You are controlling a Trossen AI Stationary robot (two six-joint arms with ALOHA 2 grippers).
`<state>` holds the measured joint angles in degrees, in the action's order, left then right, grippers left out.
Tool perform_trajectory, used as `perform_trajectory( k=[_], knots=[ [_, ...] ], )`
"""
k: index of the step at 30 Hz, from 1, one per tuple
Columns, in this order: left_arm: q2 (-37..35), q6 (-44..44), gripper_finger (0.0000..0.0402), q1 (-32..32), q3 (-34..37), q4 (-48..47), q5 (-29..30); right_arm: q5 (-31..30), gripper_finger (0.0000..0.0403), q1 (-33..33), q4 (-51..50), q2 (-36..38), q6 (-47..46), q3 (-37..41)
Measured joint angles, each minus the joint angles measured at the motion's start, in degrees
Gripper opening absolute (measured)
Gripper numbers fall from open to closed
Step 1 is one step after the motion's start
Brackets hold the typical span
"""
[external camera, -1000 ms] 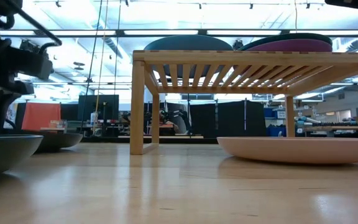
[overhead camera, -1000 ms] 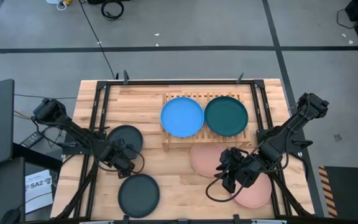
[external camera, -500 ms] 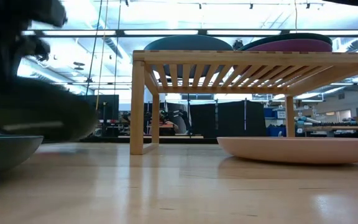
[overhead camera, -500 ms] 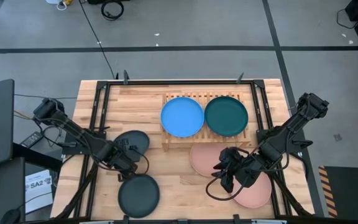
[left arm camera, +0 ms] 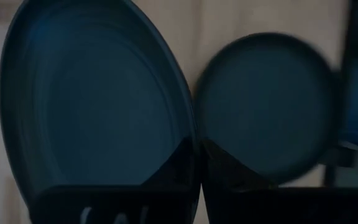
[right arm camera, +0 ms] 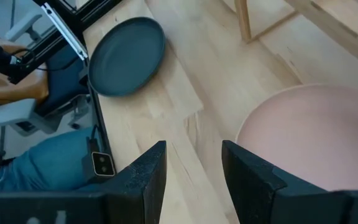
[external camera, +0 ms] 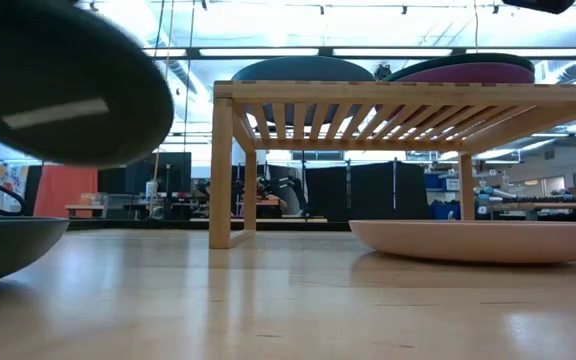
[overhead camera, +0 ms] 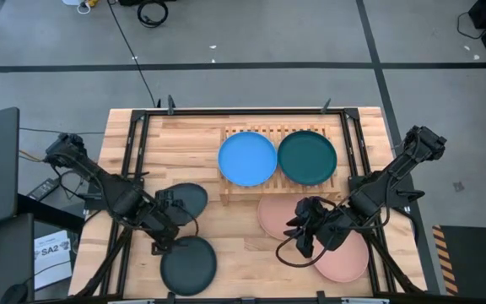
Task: Place and stack plates onto a shelf
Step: Stack the top black plate on top of the green plate on the shelf
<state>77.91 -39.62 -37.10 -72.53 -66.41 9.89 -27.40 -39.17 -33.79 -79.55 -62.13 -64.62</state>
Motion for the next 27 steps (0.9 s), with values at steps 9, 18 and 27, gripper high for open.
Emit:
perform_trajectory(
  k=[9,18,27],
  knots=[
    [0.0,1.9,0.0016,-2.7,-7.9,0.5,-0.3,0.4,0.016,1.0,4.5,0.0,6.3,0.0],
    [0.0,13.1,0.0016,-3.0,-9.7,12.1,-1.1,0.4,0.016,1.0,6.4,0.0,9.8,0.0],
    [0.0,30.4,0.0016,-2.2,-9.7,25.5,-1.1,0.5,0.016,1.0,6.4,0.0,9.8,0.0]
  ],
)
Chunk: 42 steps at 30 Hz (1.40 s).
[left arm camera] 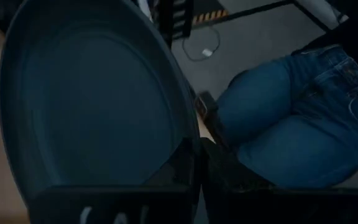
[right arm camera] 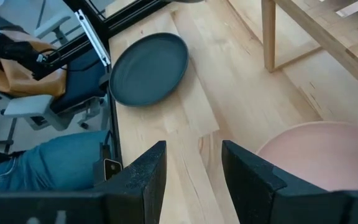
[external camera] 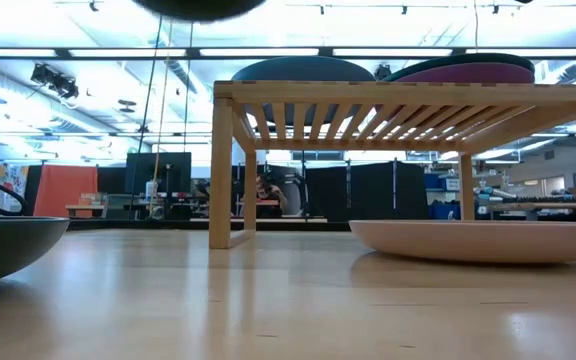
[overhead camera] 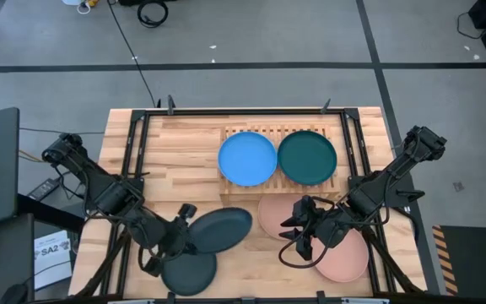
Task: Place and stack plates onto a shelf
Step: Stack the top black plate on top of the green plate on the shelf
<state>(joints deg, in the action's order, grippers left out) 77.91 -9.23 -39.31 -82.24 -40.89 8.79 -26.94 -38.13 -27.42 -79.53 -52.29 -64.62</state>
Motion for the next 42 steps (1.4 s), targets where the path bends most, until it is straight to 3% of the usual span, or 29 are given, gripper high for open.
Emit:
perform_trajectory(
  k=[16,21,27,31,38,42],
  knots=[
    [0.0,21.9,0.0016,2.6,0.0,4.2,1.4,-1.8,0.016,0.9,3.6,0.0,-2.8,0.0],
    [0.0,30.7,0.0016,2.7,0.0,0.6,9.2,-1.5,0.016,2.1,9.0,0.1,-3.2,0.0],
    [0.0,33.0,0.0016,2.7,0.0,-6.2,20.3,0.4,0.016,2.7,9.6,2.7,-3.1,0.0],
    [0.0,32.6,0.0016,2.7,0.0,-10.0,26.8,-4.9,0.016,2.7,9.7,5.3,-3.0,0.0],
    [0.0,32.6,0.0016,2.8,0.0,-14.7,39.6,-21.5,0.016,5.5,10.0,10.1,-3.0,0.0],
    [0.0,32.6,0.0016,2.9,0.0,-16.4,46.8,-26.0,0.016,9.0,13.4,11.6,-3.0,0.0]
  ],
)
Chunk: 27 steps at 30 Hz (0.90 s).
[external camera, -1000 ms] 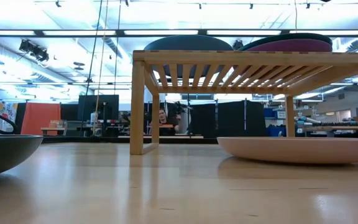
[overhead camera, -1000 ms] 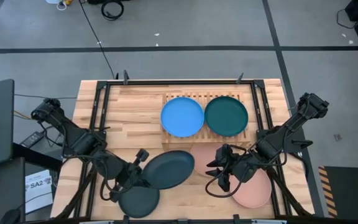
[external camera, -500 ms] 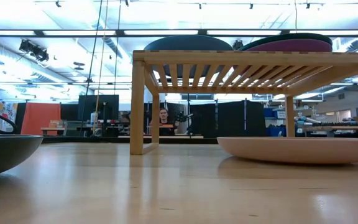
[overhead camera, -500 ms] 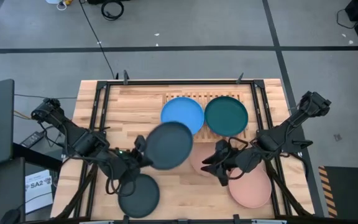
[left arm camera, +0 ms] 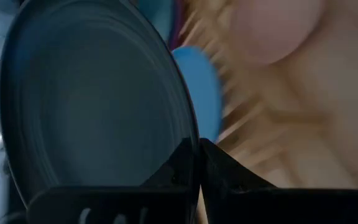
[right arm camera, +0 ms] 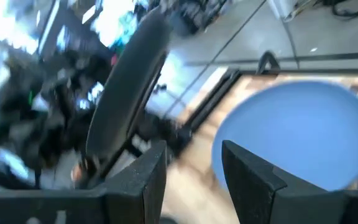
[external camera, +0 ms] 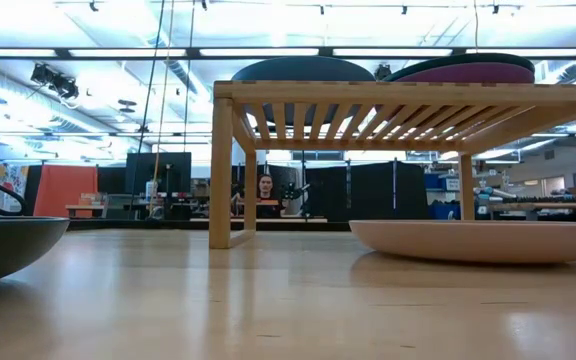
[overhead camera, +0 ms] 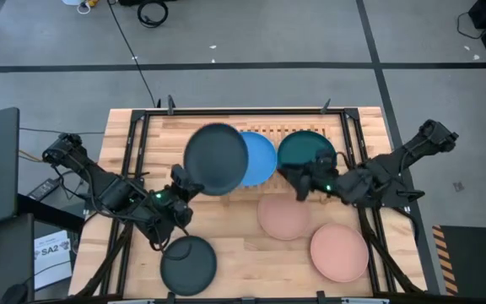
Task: Place and stack plates onto a shelf
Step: Stack the top black plate on top of the green plate on the shelf
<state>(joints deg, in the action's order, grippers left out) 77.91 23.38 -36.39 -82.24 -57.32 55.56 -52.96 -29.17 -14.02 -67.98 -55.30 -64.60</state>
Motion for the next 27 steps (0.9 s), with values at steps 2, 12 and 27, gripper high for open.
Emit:
perform_trajectory(
  k=[2,12,27],
  knots=[
    [0.0,0.2,0.0016,0.3,0.0,-0.4,3.0,0.0,0.016,2.0,2.8,0.1,0.4,0.0],
    [1.0,2.9,0.0016,6.1,0.0,-1.3,6.1,6.6,0.016,10.3,24.3,-3.1,17.6,0.0],
    [7.2,7.4,0.0016,14.5,0.0,-1.3,6.1,6.1,0.016,15.1,23.5,-4.1,23.8,0.0]
  ],
)
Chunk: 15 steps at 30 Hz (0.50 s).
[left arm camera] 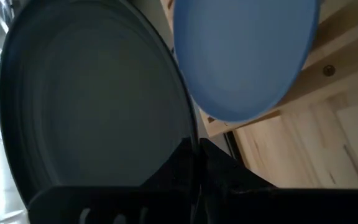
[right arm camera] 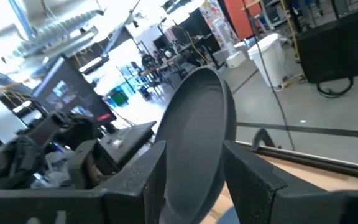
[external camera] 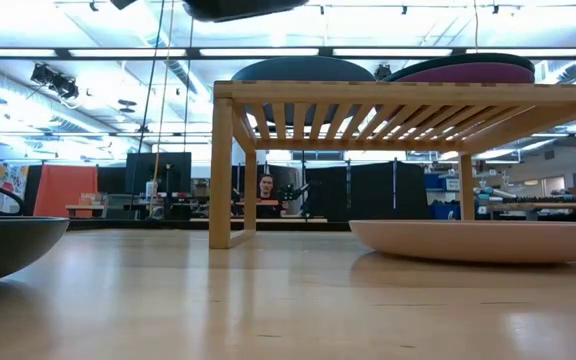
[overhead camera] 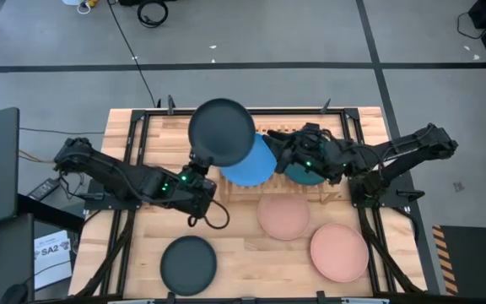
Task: Place and stack plates onto a shelf
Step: Stack the top black plate on top of the green plate on the shelf
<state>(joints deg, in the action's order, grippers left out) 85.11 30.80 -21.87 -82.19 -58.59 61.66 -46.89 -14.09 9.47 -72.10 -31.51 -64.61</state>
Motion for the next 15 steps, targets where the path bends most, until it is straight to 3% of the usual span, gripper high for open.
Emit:
perform_trajectory(
  k=[7,15],
  knots=[
    [3.6,3.0,0.0016,0.8,0.0,0.4,0.2,-1.0,0.016,1.0,-4.0,-0.9,-0.4,0.0],
    [5.8,3.5,0.0018,0.8,0.0,0.4,-0.3,-9.5,0.016,1.2,-4.0,-4.5,5.0,0.0]
  ],
)
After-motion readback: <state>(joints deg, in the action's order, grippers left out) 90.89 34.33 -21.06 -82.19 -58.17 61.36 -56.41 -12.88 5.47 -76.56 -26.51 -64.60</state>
